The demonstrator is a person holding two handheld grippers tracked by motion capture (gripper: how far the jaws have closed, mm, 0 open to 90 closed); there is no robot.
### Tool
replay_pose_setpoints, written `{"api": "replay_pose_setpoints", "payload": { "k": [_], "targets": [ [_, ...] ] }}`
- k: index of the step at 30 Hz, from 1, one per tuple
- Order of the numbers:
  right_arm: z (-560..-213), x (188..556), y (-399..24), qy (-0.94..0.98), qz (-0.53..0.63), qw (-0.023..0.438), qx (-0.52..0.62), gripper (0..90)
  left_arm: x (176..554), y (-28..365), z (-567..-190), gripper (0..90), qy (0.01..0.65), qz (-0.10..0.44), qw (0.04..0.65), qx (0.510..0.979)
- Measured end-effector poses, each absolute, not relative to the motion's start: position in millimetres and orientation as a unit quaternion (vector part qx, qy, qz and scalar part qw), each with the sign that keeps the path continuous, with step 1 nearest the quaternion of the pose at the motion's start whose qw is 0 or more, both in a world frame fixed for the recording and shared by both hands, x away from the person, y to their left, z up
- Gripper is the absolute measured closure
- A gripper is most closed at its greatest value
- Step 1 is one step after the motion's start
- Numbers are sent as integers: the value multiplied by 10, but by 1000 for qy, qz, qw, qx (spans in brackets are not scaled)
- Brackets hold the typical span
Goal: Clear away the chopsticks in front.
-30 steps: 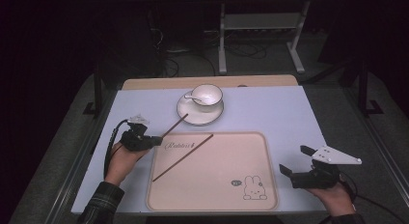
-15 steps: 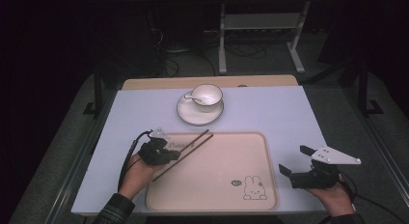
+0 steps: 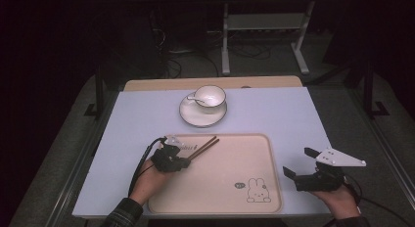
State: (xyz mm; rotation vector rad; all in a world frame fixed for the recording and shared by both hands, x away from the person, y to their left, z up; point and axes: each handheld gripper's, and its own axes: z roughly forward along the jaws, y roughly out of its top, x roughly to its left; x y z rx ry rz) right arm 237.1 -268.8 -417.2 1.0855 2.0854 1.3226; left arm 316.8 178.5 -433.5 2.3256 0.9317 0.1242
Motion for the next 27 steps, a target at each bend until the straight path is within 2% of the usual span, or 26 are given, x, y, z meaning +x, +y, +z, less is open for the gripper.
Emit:
{"api": "replay_pose_setpoints", "payload": {
  "k": [10, 11, 14, 20, 27],
  "targets": [
    [-4170, 2370, -2686, 754, 479, 219, 393, 0, 3164, 1786, -4332, 810, 353, 45, 313, 881],
    [-4170, 2370, -2686, 754, 479, 219, 393, 0, 3164, 1786, -4332, 785, 353, 45, 313, 881],
    [-4171, 2369, -2687, 753, 479, 219, 393, 0, 3169, 1776, -4227, 778, 344, 59, 326, 879],
    [-4174, 2373, -2680, 755, 478, 219, 392, 0, 3340, 1564, -4113, 893, 309, 47, 345, 885],
    [-4179, 2376, -2697, 754, 477, 219, 394, 0, 3618, 1181, -4192, 894, 287, 31, 351, 891]
  ]
}}
